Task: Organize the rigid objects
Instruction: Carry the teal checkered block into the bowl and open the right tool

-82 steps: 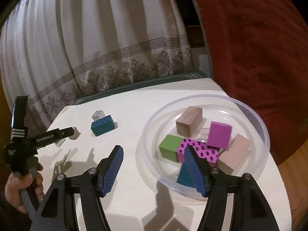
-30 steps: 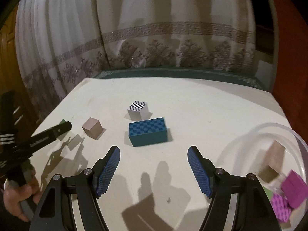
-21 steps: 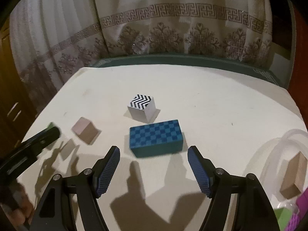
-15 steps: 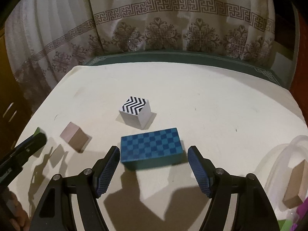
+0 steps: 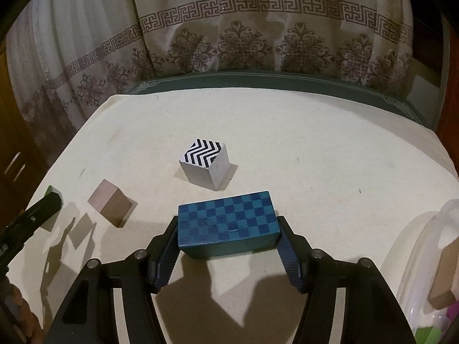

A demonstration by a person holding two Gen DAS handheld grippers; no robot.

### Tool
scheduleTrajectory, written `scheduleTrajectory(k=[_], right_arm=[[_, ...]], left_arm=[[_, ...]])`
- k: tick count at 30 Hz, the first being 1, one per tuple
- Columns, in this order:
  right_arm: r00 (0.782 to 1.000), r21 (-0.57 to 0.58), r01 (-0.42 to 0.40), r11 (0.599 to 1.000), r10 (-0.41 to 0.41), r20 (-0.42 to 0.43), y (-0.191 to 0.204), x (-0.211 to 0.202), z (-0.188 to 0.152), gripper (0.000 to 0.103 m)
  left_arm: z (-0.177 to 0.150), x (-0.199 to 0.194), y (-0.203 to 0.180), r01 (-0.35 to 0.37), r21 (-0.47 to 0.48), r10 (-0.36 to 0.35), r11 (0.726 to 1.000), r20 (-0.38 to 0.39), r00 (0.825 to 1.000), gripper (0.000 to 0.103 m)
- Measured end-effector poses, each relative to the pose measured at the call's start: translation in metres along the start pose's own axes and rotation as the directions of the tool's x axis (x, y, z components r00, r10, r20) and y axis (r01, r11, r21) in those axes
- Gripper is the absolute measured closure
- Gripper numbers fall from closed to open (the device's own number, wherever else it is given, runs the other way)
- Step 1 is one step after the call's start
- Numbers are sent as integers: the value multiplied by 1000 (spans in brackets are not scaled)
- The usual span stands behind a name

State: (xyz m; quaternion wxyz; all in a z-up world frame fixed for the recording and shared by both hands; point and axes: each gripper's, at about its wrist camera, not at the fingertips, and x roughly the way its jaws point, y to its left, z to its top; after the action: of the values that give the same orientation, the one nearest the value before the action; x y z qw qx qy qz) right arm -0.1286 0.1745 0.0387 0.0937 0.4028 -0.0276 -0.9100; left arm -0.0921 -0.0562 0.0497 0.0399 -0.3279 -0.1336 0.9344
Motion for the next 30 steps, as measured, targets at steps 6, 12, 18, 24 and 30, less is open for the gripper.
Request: scheduleTrajectory(k=[6,12,18,24,30], right_arm=[[999,0,-22,1000,22,33,6,-21,-8,37],[996,-13,-24,1000,25,84,13,-51,-18,37],[992,19,-22,1000,19,122,8,-76,-30,37],[987,54,18,998,-27,161,-7,-104,-43,38],[976,142,84,986,-110,187,-46,-133,-57,37]], left_arm=[[0,-1,1,2,-7,-2,1000,4,1000,59],[0,-4,2,9,-13,-9,1000,13,1000,59],[-1,-5,0,17,-12,-17,1000,18,1000,59],[-2,-7,2,27,-22,-27,999,17,999,59],[-3,-6,1,24,-23,-24,999,14,1000,59]])
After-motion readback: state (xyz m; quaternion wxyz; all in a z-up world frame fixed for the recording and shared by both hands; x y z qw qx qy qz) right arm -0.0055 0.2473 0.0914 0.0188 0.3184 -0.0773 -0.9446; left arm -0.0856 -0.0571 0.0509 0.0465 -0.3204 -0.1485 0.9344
